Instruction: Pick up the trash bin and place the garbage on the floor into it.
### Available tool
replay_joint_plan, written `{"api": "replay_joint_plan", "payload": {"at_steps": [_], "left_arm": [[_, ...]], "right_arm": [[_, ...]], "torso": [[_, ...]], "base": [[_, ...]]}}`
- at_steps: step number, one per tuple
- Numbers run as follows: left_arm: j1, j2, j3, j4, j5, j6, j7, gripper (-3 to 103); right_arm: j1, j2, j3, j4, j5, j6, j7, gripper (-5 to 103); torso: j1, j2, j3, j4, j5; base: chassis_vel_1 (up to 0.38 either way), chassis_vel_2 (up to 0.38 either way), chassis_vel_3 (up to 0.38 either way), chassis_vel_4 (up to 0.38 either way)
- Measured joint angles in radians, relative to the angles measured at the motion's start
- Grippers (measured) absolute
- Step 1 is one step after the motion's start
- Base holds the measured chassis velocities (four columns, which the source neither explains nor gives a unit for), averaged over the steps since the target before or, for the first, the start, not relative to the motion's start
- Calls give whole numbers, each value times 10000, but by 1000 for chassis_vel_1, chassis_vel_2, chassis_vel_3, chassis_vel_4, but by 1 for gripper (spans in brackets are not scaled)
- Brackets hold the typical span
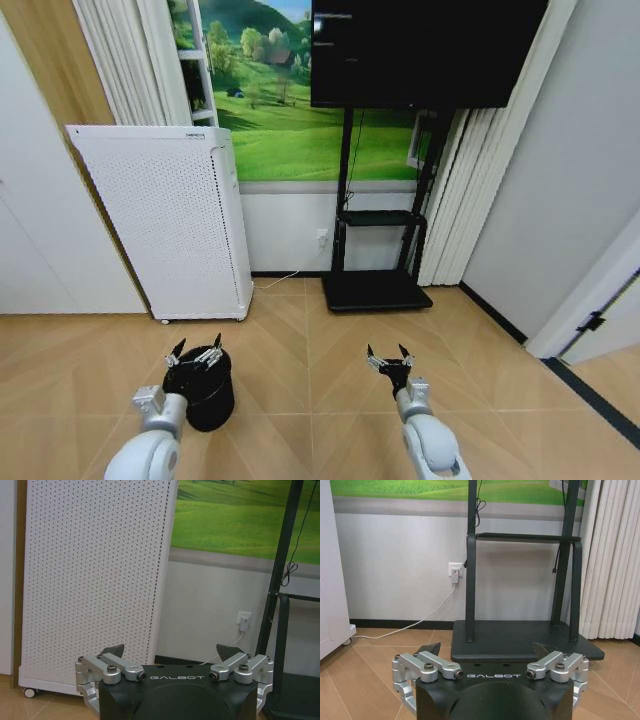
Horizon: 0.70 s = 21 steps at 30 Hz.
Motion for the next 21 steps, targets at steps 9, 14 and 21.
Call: {"api": "replay_joint_plan", "payload": {"at_steps": [9, 14, 21], "left_arm": [[27, 40, -124, -31, -45, -30, -25, 100], [54, 26, -151, -110, -24, -33, -42, 100], [98, -6, -95, -255, -42, -35, -1, 100]], "right_arm": [[1, -30, 5, 50, 69, -12, 8, 100], [8, -98, 28, 64, 260, -27, -2, 100], [25, -166, 54, 354, 2698, -148, -832, 100]], "torso": [[82, 321, 240, 1, 0], [129, 538, 407, 0, 1], [220, 842, 622, 0, 1]], "base": [[0, 0, 0, 0], [0, 0, 0, 0], [0, 0, 0, 0]]}}
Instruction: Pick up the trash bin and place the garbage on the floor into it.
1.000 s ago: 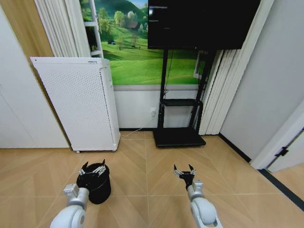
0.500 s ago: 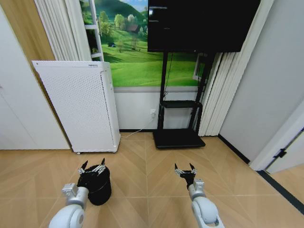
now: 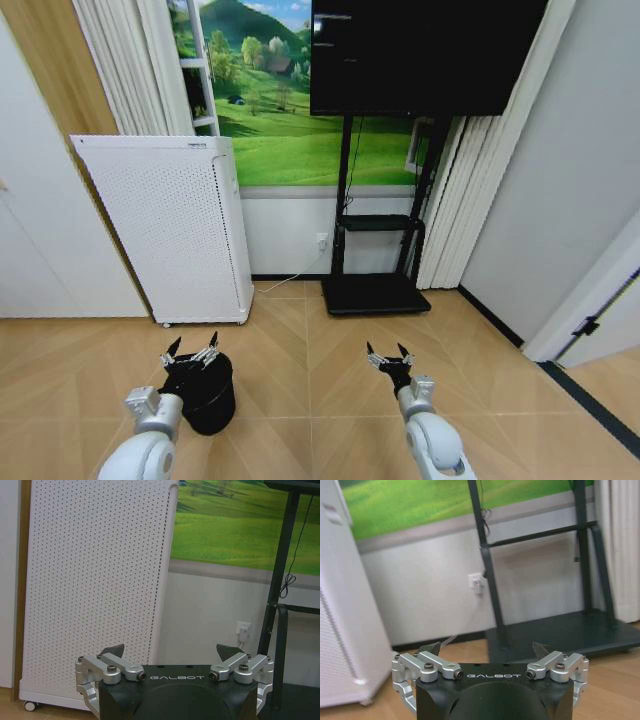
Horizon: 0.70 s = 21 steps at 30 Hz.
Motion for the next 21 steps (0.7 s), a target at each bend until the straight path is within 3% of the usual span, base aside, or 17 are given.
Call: {"api": "replay_joint_plan", "payload": {"at_steps": [3, 5, 8, 21], "left_arm": [[-33, 35, -13, 0, -134, -3, 87, 100], [-106, 106, -70, 18, -394, -3, 153, 100], [-161, 160, -98, 59, -514, 7, 186, 100], [-240, 248, -85, 40, -712, 108, 146, 100]], "right_arm": [[104, 22, 49, -160, -99, 516, -320, 100], [334, 66, 97, -511, -1113, 1473, -226, 100], [453, 79, 129, -607, -1441, 1871, -37, 100], [414, -219, 395, -420, -1139, 1681, -113, 100]], "torso": [[42, 118, 73, 0, -1], [79, 251, 173, 0, 0], [109, 356, 248, 1, 0], [264, 889, 625, 0, -1]], "base": [[0, 0, 0, 0], [0, 0, 0, 0], [0, 0, 0, 0], [0, 0, 0, 0]]}}
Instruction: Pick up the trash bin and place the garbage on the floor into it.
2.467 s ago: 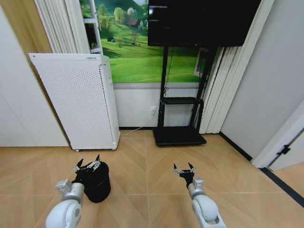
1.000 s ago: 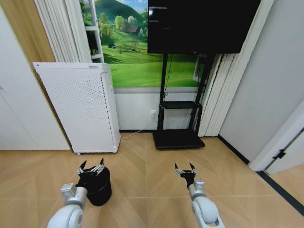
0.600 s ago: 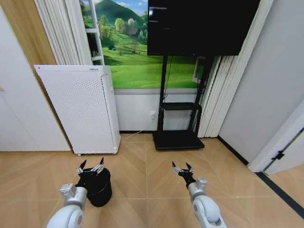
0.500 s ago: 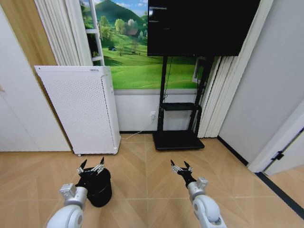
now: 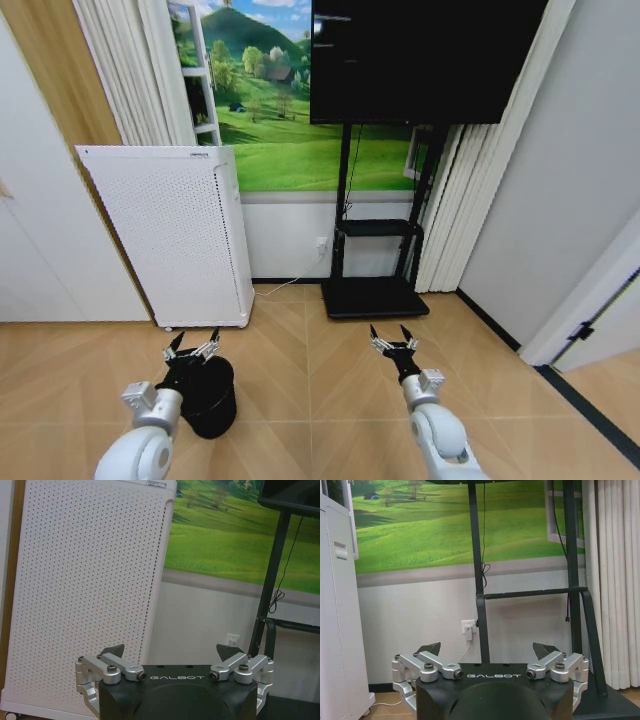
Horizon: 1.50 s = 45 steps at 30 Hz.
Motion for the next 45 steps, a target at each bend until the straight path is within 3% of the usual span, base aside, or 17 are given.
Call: {"api": "replay_joint_plan", "payload": {"at_steps": [26, 45], "left_arm": [[11, 58, -101, -89, -63, 57, -2, 100], [56, 74, -261, -223, -182, 130, 1, 100]], "right_arm": [[-75, -41, 28, 193, 48, -397, -10, 100], [-172, 36, -20, 458, -251, -902, 441, 100]], "torso": [[325, 948, 625, 0, 0], [651, 1803, 1151, 0, 0]], "base": [[0, 0, 0, 0], [0, 0, 0, 0]]}}
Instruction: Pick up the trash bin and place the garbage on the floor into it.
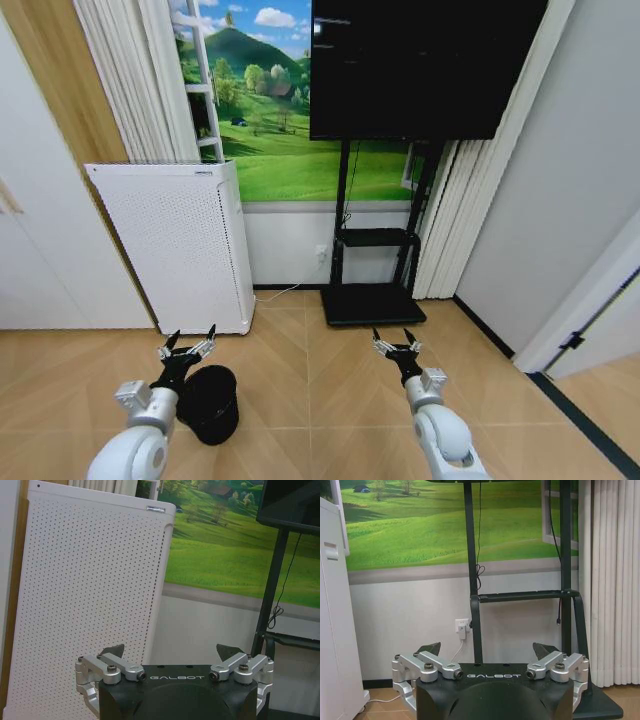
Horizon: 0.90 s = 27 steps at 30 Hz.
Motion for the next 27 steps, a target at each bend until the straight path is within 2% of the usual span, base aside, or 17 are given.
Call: {"api": "replay_joint_plan", "payload": {"at_steps": [27], "left_arm": [[208, -54, -151, -303, -60, 10, 29, 100]], "right_arm": [[-1, 1, 4, 1, -1, 0, 0, 100]], "torso": [[457, 1158, 701, 0, 0]], "base": [[0, 0, 0, 0]]}}
